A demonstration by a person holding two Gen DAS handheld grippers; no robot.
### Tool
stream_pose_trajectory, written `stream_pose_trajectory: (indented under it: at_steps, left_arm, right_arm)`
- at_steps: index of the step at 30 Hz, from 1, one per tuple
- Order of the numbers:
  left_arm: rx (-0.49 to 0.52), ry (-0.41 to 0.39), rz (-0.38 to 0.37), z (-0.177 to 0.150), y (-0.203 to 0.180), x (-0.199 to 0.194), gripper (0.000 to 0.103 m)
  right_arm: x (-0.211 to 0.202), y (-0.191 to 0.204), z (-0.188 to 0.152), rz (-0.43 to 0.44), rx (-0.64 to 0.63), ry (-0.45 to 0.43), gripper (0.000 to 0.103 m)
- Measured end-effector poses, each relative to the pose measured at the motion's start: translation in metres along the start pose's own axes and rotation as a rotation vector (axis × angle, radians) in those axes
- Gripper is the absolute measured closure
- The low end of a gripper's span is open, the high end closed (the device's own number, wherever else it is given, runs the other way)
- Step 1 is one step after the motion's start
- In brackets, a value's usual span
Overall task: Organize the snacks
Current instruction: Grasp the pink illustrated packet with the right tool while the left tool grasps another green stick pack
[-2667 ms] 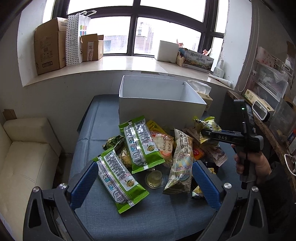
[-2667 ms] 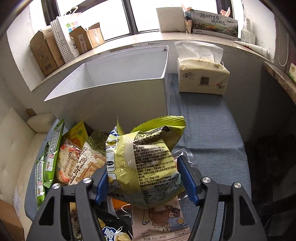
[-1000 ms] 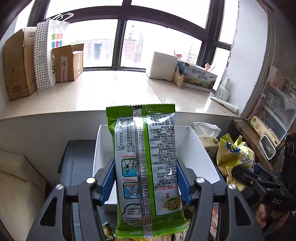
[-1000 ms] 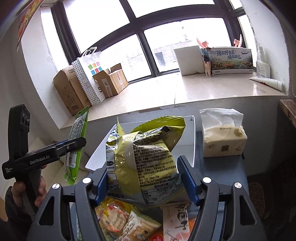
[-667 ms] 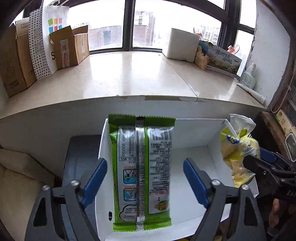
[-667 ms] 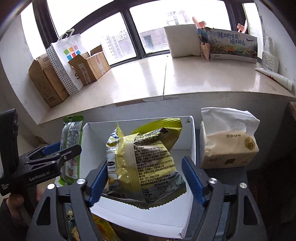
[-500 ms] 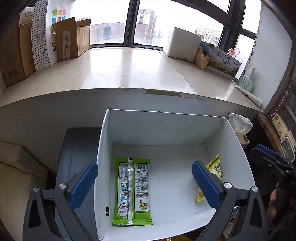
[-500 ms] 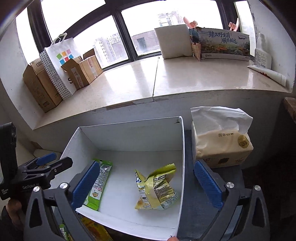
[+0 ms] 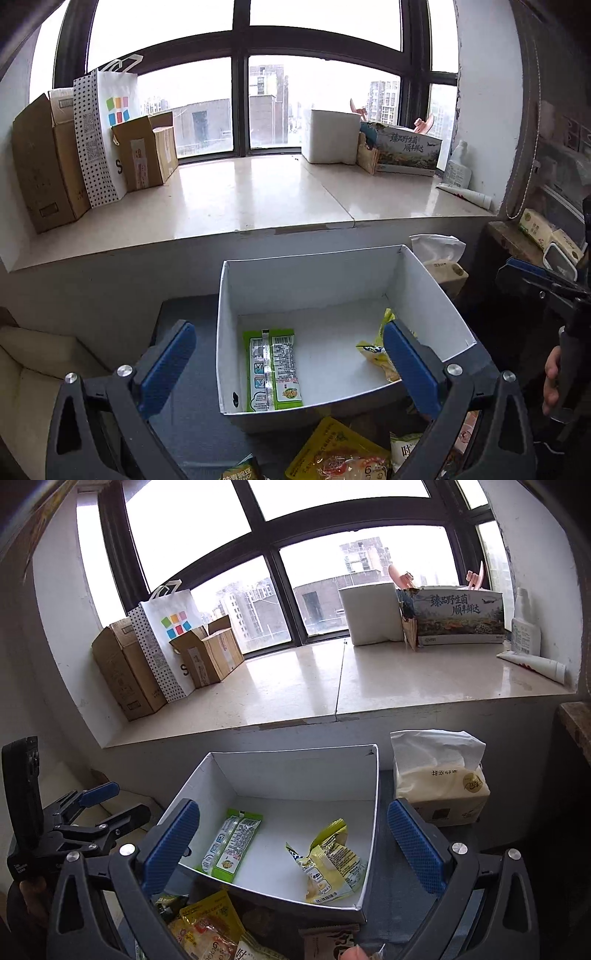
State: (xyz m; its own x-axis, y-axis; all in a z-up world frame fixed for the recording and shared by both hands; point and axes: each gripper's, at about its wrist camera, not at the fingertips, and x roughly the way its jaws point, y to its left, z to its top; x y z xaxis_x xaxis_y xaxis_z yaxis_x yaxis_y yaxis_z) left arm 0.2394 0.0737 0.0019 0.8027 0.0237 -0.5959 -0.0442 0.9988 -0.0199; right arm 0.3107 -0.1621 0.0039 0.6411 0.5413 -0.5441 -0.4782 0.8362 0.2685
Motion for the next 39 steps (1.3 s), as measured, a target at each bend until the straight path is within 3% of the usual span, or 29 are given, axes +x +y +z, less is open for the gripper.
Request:
stream_pose_trajectory:
  at_steps: [2,6,11,16,20,31,33,34,37,39]
  left_arm:
    - [0.021,-0.047,0.005,-0.013,-0.006,-0.026,0.0]
    - [-0.008,-0.064,-0.063,-0.051,-0.006,-0.066,0.0]
    - [-0.071,0.037,-0.04,-0.112,0.003,-0.084,0.0]
    - [-0.191,0.126,-0.05,-0.161,0.018,-0.092,0.0]
    - [-0.231,0.146,-0.033,-0.169,0.023,-0.093,0.0]
    - [-0.205,0.19,-0.022,-0.179,0.011,-0.094,0.0]
    - [-0.213,0.204,-0.011,-0.185,0.013,-0.093,0.0]
    - [-0.222,0.21,-0.011,-0.188,0.015,-0.093,0.0]
    - [-0.274,0.237,-0.016,-0.199,0.026,-0.089,0.0]
    - [-0.319,0.256,-0.019,-0.205,0.033,-0.085,0.0]
  right_arm:
    - [-0.018,0.004,-0.012,0.001,-0.045,0.001,0.0]
    - [-0.044,0.009,-0.052,-0.024,-0.122,0.063,0.0]
    - [-0.072,0.011,-0.122,-0.139,-0.23,0.093,0.0]
    - [-0.073,-0.006,-0.177,-0.104,-0.134,0.185,0.0]
    - [-0.057,-0.013,-0.186,-0.145,-0.161,0.244,0.0]
    - [0.021,-0.016,-0.179,-0.097,-0.225,0.351,0.001]
    - [0.033,-0.017,-0.183,-0.095,-0.245,0.366,0.009]
    - [0.04,-0.02,-0.186,-0.105,-0.242,0.394,0.024]
    - [0.039,-0.023,-0.187,-0.117,-0.237,0.365,0.045]
    - [0.037,-0.026,-0.186,-0.115,-0.219,0.362,0.045]
